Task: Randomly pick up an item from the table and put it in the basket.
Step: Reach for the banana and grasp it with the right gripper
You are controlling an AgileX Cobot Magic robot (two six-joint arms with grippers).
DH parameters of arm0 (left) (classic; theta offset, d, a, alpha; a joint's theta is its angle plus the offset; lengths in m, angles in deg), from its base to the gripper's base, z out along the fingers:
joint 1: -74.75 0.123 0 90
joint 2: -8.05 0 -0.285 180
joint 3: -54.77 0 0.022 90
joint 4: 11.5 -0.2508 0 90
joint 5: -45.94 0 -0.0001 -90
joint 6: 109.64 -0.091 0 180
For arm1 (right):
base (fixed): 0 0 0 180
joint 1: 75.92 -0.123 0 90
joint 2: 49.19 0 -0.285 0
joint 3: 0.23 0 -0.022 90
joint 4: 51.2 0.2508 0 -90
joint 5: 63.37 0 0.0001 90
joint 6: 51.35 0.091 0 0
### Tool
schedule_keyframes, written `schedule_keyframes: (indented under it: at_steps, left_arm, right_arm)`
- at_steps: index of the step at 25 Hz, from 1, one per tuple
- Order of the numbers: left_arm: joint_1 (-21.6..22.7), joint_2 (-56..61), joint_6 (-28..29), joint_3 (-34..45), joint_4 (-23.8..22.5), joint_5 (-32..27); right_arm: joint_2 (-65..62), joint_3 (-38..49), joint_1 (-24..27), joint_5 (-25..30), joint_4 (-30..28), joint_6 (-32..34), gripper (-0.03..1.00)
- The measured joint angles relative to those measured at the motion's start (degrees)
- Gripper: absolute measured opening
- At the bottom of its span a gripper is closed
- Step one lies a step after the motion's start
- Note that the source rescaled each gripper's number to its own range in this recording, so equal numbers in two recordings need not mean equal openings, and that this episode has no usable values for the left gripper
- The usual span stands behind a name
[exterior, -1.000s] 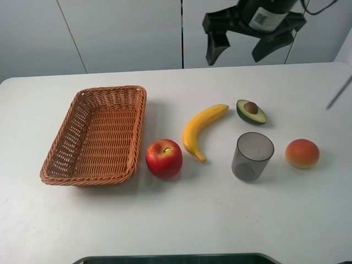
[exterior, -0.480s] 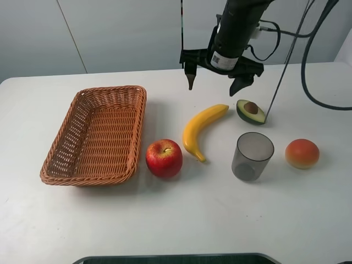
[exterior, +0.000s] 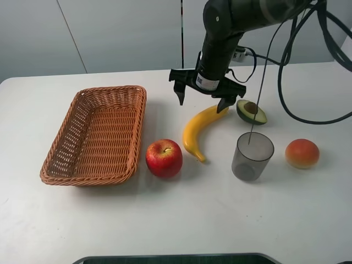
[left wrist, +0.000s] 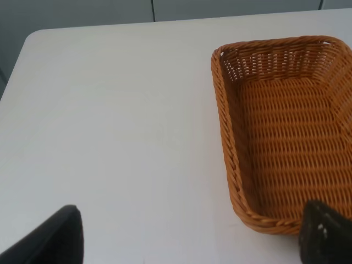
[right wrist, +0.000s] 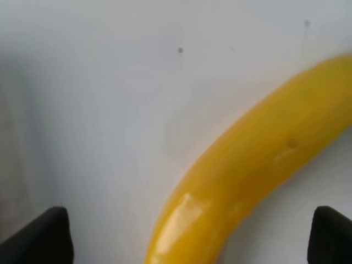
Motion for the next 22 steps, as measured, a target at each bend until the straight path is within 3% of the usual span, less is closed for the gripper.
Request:
schedule_keyframes:
  at_steps: [10,22]
  left_arm:
    - [0.0,0.0,0.0,0.0,0.0,0.0]
    - [0.0,0.0,-0.3,0.0,0.0,0.0]
  right_arm:
    - [2.8,0.0,-0.1,0.5,-5.1,7.9,0.83]
    - [5.9,-0.1,-1.0,-2.3,-5.2,11.7,0.83]
